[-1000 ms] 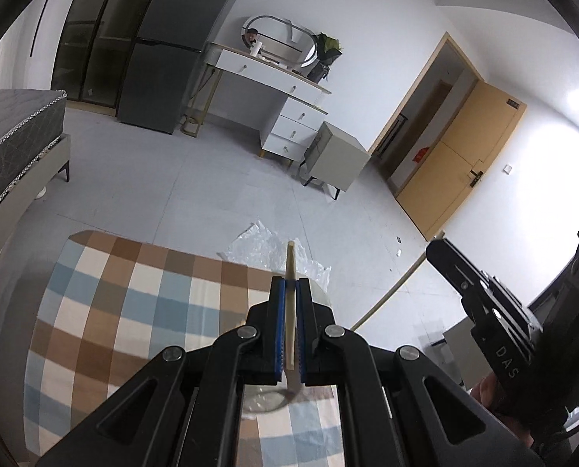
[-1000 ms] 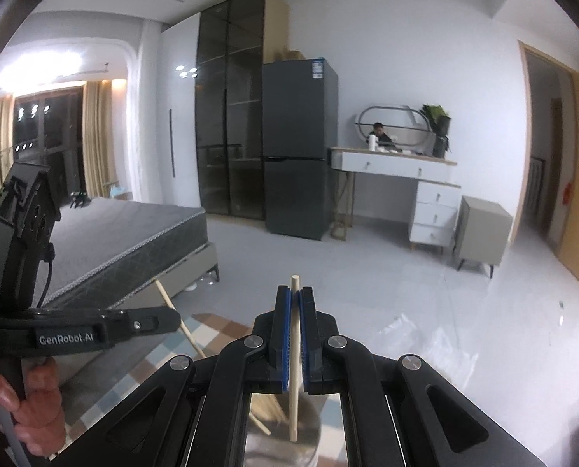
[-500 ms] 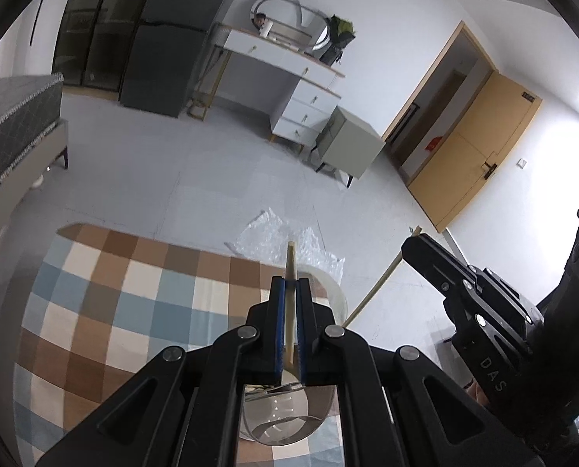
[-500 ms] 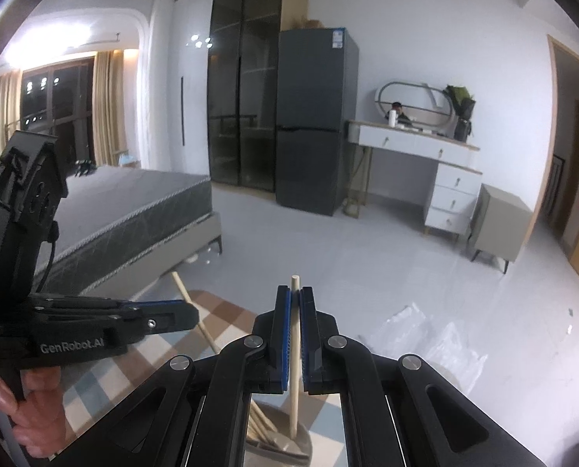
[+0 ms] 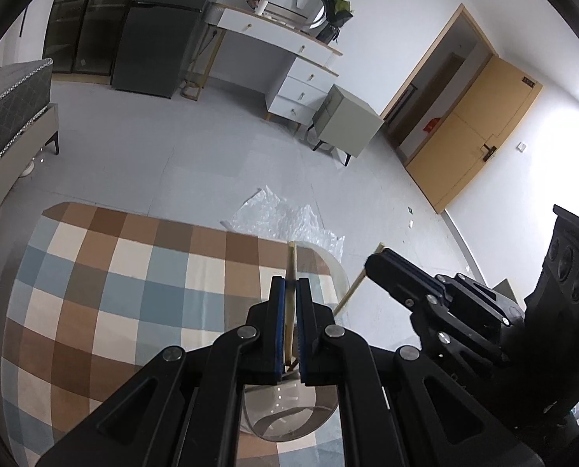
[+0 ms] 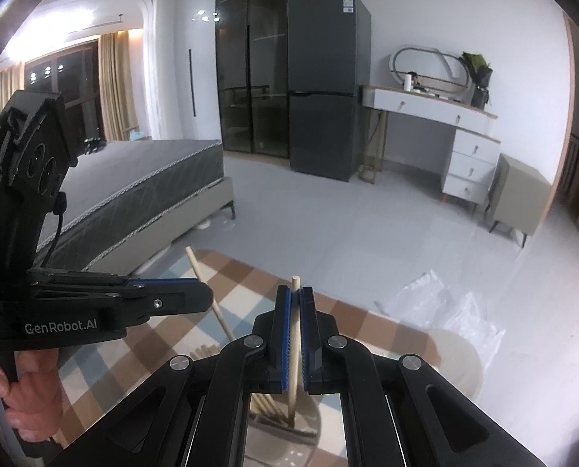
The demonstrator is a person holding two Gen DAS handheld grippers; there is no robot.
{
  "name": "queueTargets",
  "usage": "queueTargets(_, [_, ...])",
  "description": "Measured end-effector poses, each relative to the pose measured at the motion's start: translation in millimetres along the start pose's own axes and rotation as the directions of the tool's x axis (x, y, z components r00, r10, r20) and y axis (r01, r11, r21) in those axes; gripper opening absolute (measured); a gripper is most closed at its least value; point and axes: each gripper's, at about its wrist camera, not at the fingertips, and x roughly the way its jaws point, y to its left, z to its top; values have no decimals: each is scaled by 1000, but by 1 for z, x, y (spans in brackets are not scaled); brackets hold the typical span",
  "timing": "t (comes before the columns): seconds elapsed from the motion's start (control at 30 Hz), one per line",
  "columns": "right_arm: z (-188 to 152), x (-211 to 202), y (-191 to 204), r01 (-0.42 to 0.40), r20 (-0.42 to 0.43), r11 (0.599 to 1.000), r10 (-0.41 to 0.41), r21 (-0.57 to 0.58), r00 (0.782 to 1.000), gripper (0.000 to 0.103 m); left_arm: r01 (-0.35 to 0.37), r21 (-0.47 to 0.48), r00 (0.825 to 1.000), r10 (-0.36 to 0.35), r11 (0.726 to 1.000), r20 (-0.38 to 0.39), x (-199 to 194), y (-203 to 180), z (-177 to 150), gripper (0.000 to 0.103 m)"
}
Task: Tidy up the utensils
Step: 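Lower both chopsticks into the holder and open both tools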
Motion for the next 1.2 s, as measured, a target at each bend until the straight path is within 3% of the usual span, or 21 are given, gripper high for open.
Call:
queueTargets(0.2, [-9, 9, -9, -21, -26, 999, 22, 43, 999, 4, -15, 18, 998, 17, 1000, -65, 9, -5, -7, 1])
queueTargets(0.4, [-20, 9, -26, -17, -37, 990, 22, 139, 999, 13, -28, -12, 992, 27, 1000, -120, 15, 0, -8, 1])
queueTargets(0.47, [-24, 6, -31, -12, -37, 987, 18, 160, 999, 16, -29, -12, 987, 27, 1000, -156, 18, 0, -9, 5])
queueTargets(0.5, [-26, 5, -33, -7, -38, 986, 13, 169, 999, 18, -17, -10, 983, 15, 1000, -181, 20, 0, -10, 13])
queueTargets(0.7, [-36, -2, -45, -27, -19, 968, 32, 251, 999, 23, -4, 17, 986, 7, 1000, -165, 13, -3, -11, 25])
queueTargets(0.8, [-38, -8, -49, -62, 12, 957, 61, 284, 998, 33, -22, 9, 988, 23, 1000, -156, 10, 1, -11, 30])
queueTargets(1.0, [-35, -24, -37, -37, 56, 961, 22, 274, 998, 40, -51, -7, 990, 50, 999, -135, 3, 7, -10, 30])
queueTargets(1.1, [-33, -36, -28, -18, 94, 970, -5, 241, 996, 51, -75, 1, 990, 75, 997, -116, -4, 8, -11, 31])
queueTargets(1.2, [-33, -47, -27, -32, 130, 961, -4, 273, 992, 51, -92, -9, 989, 90, 996, -117, -9, 9, -14, 33])
